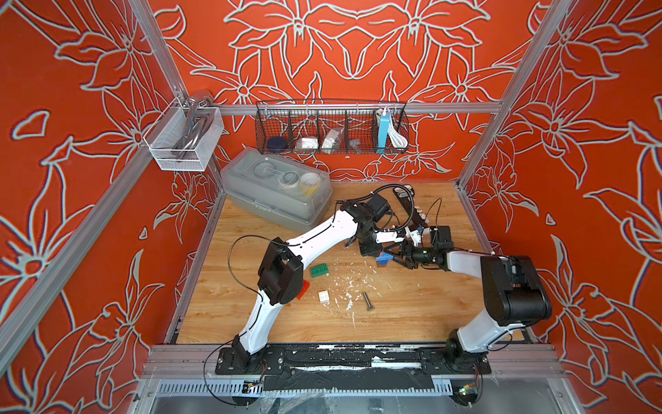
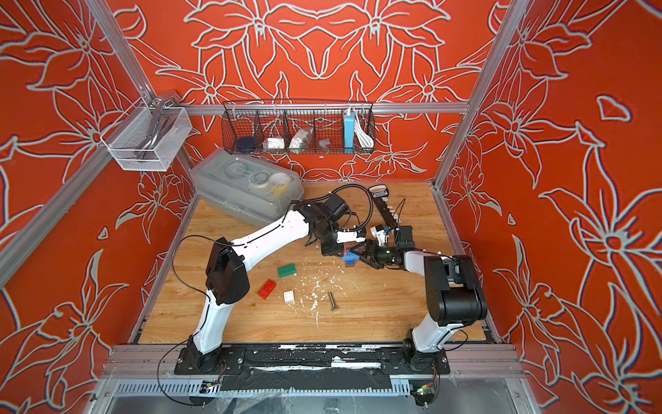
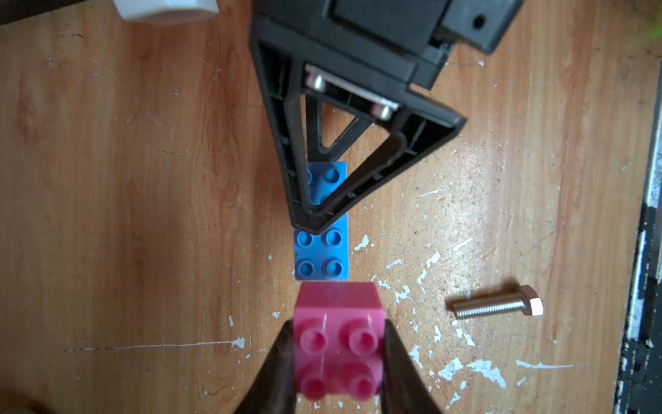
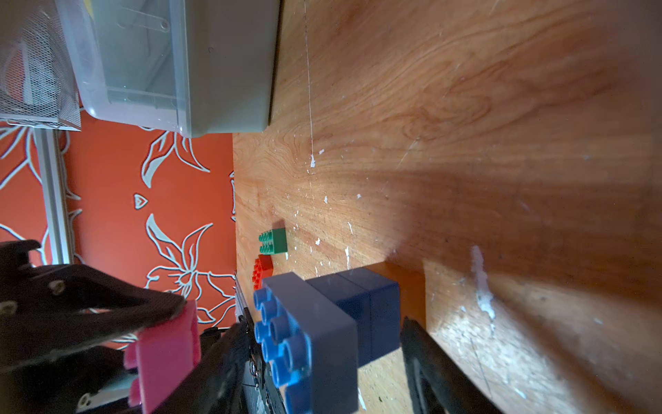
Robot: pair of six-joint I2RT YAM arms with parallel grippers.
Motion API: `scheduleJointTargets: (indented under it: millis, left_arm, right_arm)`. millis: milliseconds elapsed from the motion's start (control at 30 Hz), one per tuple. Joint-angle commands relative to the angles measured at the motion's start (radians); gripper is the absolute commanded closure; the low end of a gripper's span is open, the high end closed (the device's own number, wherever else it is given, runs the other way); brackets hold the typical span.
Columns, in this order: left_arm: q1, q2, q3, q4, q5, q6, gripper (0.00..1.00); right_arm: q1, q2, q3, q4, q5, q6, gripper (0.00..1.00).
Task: Assemble a spoon with lego
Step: Assemble the lego brick with the lego brick.
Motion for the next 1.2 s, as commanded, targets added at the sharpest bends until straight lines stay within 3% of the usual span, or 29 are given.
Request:
scheduleJointTargets:
  millis: [0, 1167]
  left_arm:
    - [0.001, 0.019, 0.036, -0.029, -0.013, 0.010, 1.00]
    - [0.000, 0.081, 0.057, -0.047, -0.028, -0.027, 1.00]
  right_arm:
    - [-0.006, 0.008, -0.021, 0.046, -0.033, 0.022, 0.33]
    - [0.001, 0.044, -0.037, 0.103, -0.064, 0.060, 0.47]
